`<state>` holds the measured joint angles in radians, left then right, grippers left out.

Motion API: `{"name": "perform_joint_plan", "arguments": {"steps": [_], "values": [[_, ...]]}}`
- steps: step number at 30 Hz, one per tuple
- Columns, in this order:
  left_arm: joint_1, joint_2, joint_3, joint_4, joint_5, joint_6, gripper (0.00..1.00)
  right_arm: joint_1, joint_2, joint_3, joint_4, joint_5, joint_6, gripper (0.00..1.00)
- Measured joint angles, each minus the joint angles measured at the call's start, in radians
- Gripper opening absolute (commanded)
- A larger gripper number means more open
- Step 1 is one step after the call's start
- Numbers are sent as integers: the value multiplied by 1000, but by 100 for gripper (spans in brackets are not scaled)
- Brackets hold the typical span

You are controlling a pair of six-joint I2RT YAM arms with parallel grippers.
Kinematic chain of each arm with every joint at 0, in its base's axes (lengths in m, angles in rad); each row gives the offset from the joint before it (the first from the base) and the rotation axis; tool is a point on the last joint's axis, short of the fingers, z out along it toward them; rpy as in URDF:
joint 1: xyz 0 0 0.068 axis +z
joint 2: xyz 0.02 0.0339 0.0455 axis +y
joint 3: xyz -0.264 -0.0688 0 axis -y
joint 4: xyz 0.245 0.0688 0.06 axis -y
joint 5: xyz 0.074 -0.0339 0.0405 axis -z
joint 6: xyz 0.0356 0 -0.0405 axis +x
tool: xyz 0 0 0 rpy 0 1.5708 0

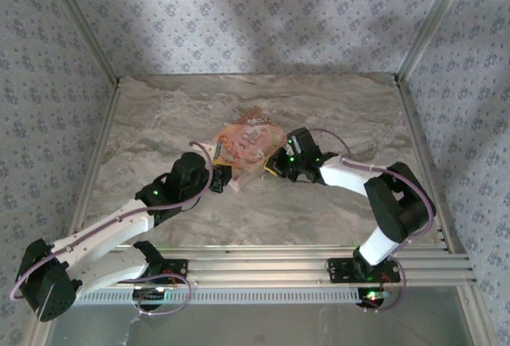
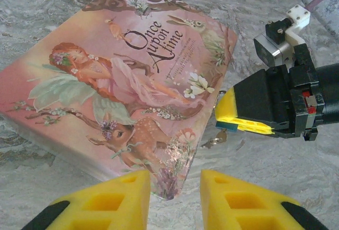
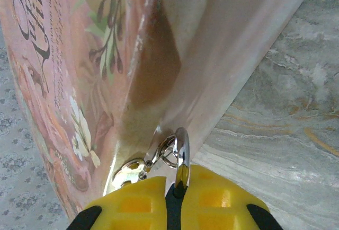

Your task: Unlock a padlock with a key

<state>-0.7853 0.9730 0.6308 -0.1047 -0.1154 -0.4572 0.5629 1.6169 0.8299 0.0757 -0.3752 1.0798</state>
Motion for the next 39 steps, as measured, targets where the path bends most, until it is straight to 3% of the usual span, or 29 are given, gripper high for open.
{"name": "perform_joint_plan", "arguments": {"steps": [8,19,26,32,34,39], "values": [[0,6,0,-11,-2,4,34,-30,-40,-27,-31,12,-9,0],[0,40,94,-169,-72,50,63,-127,-230,-71,-282,57,-105,0],[0,76,118,-211,-79,53,65,-298,-219,-63,-478,31,-272,0],[0,90,119,-231,-79,51,67,-396,-84,37,-574,19,-439,0],[0,94,121,-237,-79,48,67,-396,-40,48,-573,6,-462,6],[0,98,129,-255,-79,49,68,-383,7,48,-582,-2,-489,44]]}}
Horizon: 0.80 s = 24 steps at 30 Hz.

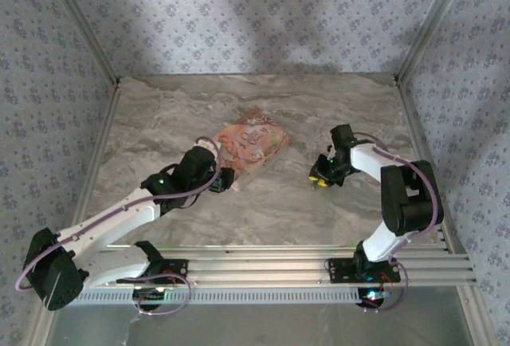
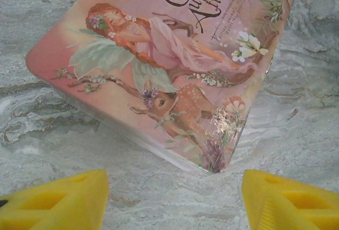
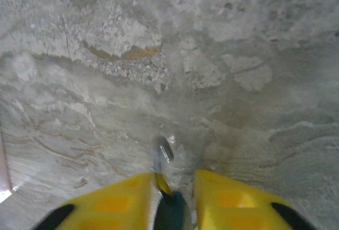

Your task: Unlock a padlock with a key

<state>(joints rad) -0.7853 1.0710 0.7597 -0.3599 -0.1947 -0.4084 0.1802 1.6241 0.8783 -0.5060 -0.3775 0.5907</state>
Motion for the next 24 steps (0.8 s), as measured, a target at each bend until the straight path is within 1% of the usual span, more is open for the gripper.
{"name": "perform_joint_plan", "arguments": {"steps": [1,2,3,4,5,6,8,11,14,18,21,24], "values": [[0,0,3,-8,0,0,69,5,-3,1,-2,3,-2,50],[0,0,6,-14,0,4,71,10,-9,3,-5,8,-2,54],[0,1,11,-22,0,9,74,15,-17,5,-10,16,-1,57],[5,5,22,-34,0,18,83,20,-33,9,-20,27,-3,58],[10,12,37,-45,0,27,96,24,-55,14,-32,37,-4,61],[20,24,58,-60,2,41,98,26,-79,19,-47,49,-6,69],[60,56,117,-95,12,62,98,27,-150,45,-87,86,-22,84],[140,84,197,-118,29,96,98,25,-259,97,-122,161,-48,95],[228,82,243,-114,34,137,98,18,-366,128,-126,251,-81,100],[353,82,251,-77,32,193,98,1,-466,106,-85,370,-126,100],[460,80,213,-2,29,233,98,-14,-523,12,30,460,-182,100],[549,70,111,115,23,271,98,-21,-571,-129,177,535,-260,100]]}}
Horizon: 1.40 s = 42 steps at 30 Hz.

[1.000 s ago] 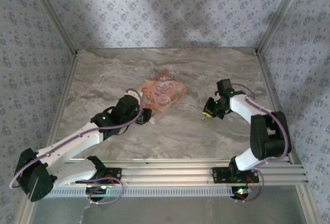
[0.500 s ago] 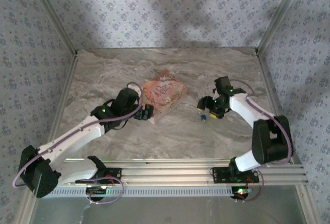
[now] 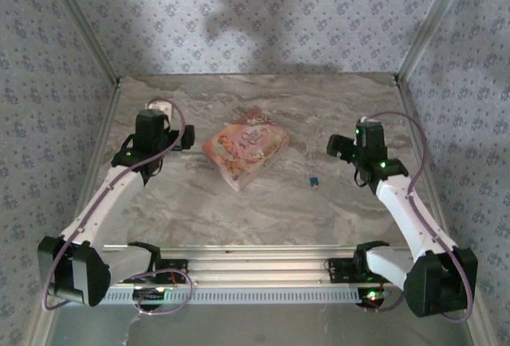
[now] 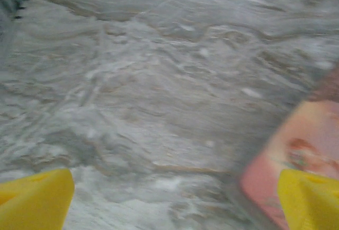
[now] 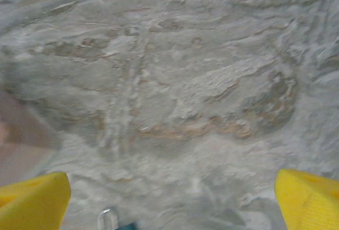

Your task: Unlock a padlock with a key

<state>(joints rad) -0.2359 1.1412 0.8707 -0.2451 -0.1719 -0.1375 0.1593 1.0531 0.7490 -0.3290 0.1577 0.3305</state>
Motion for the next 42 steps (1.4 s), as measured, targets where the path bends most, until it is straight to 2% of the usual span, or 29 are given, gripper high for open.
{"name": "perform_joint_plan", "arguments": {"steps": [4,8,14,19,26,32,34,42], "values": [[68,-24,-256,257,9,63,98,-10,-36,-187,217,63,-121,100],[76,-4,-417,422,15,114,98,-68,-16,-296,418,72,-183,100],[79,129,-483,709,-30,142,98,-106,72,-426,750,60,-229,100],[79,192,-518,845,-44,166,98,-107,143,-451,919,36,-289,100],[115,299,-587,1131,-57,193,98,-154,255,-529,1164,15,-316,100],[167,365,-576,1175,-13,185,98,-164,414,-518,1290,1,-321,100],[188,389,-540,1144,9,176,98,-164,460,-502,1298,3,-320,100],[234,394,-480,1095,83,144,98,-174,466,-386,1226,-1,-321,100]]}}
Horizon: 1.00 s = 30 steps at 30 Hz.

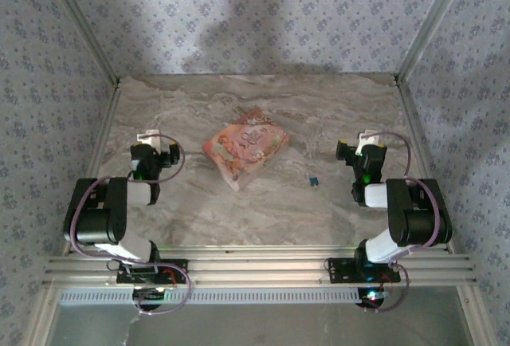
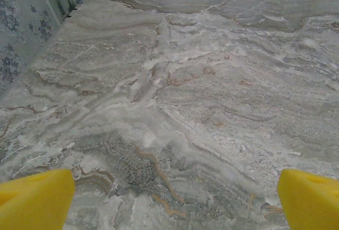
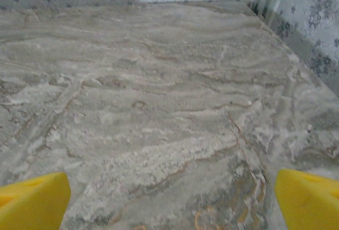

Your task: Unlock a padlock with a key

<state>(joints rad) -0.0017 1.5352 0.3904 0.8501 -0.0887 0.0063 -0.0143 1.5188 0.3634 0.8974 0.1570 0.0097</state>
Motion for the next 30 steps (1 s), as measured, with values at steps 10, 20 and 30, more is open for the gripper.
{"name": "perform_joint_plan", "arguments": {"steps": [10,20,30], "values": [[0,0,0,-18,14,-5,98,0,0,1,-35,-4,0,100],[0,0,0,-18,14,-8,98,0,0,1,-42,-5,0,100],[0,0,0,-18,14,-8,98,0,0,1,-42,-5,0,100]]}}
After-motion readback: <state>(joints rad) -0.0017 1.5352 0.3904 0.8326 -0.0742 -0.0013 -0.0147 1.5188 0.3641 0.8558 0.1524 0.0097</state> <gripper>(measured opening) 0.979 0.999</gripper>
